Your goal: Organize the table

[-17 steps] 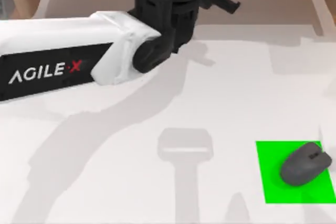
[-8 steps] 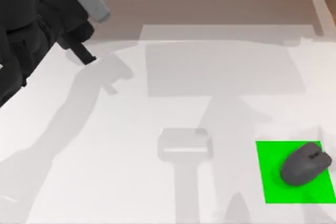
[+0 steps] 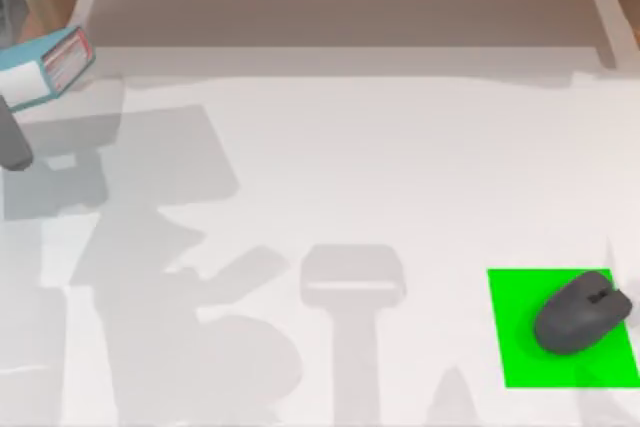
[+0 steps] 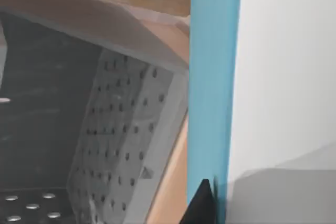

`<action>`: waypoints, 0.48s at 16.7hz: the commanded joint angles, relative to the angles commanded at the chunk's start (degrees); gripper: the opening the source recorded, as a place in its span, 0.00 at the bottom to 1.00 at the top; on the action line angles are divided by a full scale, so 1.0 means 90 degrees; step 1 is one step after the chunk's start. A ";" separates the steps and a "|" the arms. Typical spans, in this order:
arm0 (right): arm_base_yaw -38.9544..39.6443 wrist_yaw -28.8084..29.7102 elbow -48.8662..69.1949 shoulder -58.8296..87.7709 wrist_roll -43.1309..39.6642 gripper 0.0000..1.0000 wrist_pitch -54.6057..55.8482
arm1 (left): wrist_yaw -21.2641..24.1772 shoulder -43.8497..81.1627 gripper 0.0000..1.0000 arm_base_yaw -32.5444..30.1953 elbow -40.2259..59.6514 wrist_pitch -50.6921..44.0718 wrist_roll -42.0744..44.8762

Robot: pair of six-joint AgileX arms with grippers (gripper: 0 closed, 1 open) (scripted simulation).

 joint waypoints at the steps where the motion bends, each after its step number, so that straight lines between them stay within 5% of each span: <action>1: 0.0000 0.0000 0.0000 0.0000 0.0000 1.00 0.0000 | 0.0241 0.0154 0.00 0.0378 0.0051 0.0126 0.0304; 8: 0.0000 0.0000 0.0000 0.0000 0.0000 1.00 0.0000 | 0.1687 0.1727 0.00 0.1976 0.1377 0.1249 0.1957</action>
